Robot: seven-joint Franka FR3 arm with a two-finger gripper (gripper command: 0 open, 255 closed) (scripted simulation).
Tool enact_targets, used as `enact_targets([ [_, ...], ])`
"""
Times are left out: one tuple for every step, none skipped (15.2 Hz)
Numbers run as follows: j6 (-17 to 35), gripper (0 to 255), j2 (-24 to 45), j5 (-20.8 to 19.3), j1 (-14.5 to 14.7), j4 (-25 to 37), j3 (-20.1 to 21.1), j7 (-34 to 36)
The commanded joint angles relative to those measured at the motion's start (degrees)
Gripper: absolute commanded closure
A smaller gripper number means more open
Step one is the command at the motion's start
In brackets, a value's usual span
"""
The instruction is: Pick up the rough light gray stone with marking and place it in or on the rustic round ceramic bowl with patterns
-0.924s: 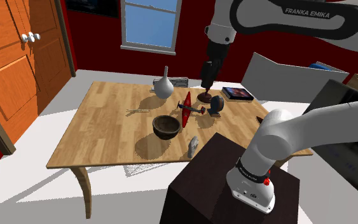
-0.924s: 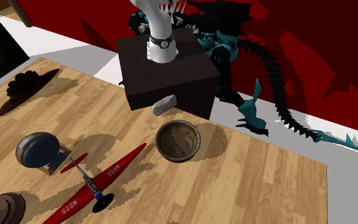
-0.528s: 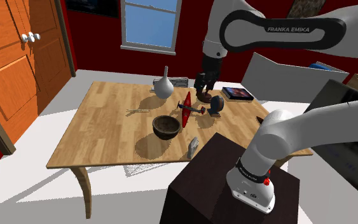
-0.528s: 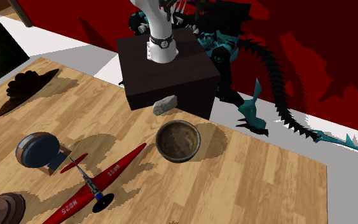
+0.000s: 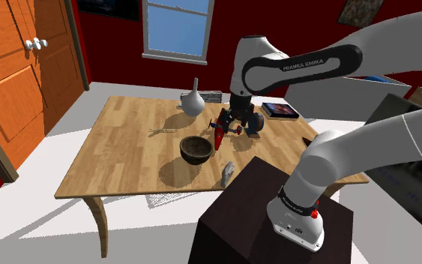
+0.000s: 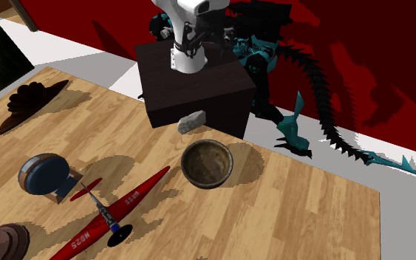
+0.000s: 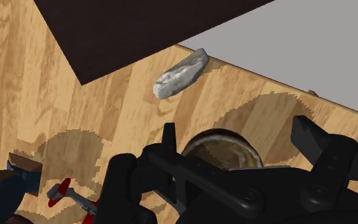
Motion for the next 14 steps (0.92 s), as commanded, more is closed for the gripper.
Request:
enact_targets([
  [4.5, 0, 2.4, 0.2, -1.4, -2.3, 0.4, 3.0],
  [6.7, 0, 3.9, 0.4, -2.1, -3.2, 0.7, 4.5],
  [9.1, 0, 5.5, 0.5, -2.8, -4.1, 0.9, 6.0],
  [11.5, 0, 7.3, 0.6, -3.4, -5.0, 1.2, 7.5],
  [13.9, 0, 9.1, 0.6, -4.1, -5.7, 1.4, 9.0],
  [16.4, 0, 11.1, 0.6, -4.9, -6.4, 1.7, 10.6],
  [18.9, 0, 13.2, 0.6, -5.6, -7.0, 2.0, 12.1],
  [21.5, 0, 15.5, 0.5, -6.4, -7.5, 2.2, 13.7],
  [24.1, 0, 17.8, 0.4, -7.1, -7.9, 2.4, 15.4],
  [26.7, 0, 20.3, 0.2, -8.0, -8.3, 2.7, 17.0],
  [29.3, 0, 22.9, -0.2, -8.8, -8.5, 2.9, 18.7],
  [32.0, 0, 25.5, -0.7, -9.7, -8.7, 3.2, 20.6],
  [34.7, 0, 28.3, -1.3, -10.6, -8.7, 3.3, 22.5],
  [37.3, 0, 31.2, -2.2, -11.6, -8.7, 3.5, 24.5],
])
